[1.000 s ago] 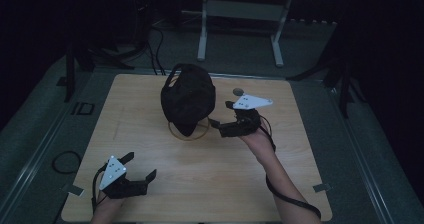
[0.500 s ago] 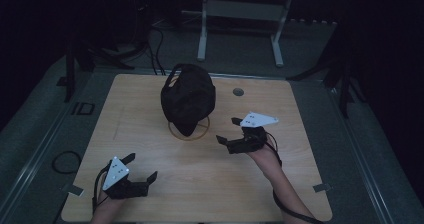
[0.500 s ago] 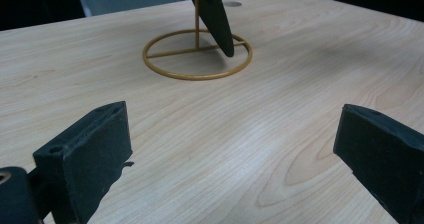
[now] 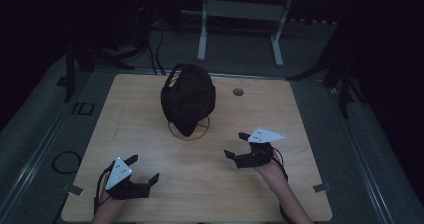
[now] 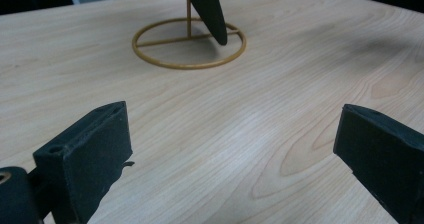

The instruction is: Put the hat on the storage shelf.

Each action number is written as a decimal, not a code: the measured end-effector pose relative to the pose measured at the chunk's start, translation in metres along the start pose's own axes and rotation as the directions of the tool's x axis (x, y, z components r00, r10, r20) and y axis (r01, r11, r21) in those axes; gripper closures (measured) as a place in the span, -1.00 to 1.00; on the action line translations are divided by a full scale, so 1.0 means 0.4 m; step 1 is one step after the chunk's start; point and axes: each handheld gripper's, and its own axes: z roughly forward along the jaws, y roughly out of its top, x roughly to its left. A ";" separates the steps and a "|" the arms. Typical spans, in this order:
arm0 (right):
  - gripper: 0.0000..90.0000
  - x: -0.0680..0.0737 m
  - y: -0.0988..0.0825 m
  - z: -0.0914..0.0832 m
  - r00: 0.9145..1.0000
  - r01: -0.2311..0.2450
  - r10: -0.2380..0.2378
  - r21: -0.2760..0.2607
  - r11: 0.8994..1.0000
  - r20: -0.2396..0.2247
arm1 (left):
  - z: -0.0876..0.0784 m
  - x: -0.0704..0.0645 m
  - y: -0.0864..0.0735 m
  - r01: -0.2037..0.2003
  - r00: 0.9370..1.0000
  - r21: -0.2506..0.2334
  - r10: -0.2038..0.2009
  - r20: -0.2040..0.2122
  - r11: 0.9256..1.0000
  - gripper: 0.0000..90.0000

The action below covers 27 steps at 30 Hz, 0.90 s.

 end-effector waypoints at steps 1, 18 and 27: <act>-0.70 0.001 -0.007 -0.002 1.000 -0.001 0.001 0.003 1.000 -0.003 | 0.001 0.000 0.000 0.002 1.000 0.002 -0.002 -0.002 1.000 -0.94; -0.70 -0.011 -0.127 -0.044 0.997 -0.058 0.056 0.045 0.997 0.046 | 0.009 -0.007 -0.004 -0.023 1.000 0.032 0.023 -0.004 0.999 -0.94; -0.70 -0.017 -0.173 -0.083 0.996 -0.057 0.052 0.070 0.996 0.075 | 0.009 -0.010 -0.004 -0.028 1.000 0.033 0.028 0.001 0.999 -0.94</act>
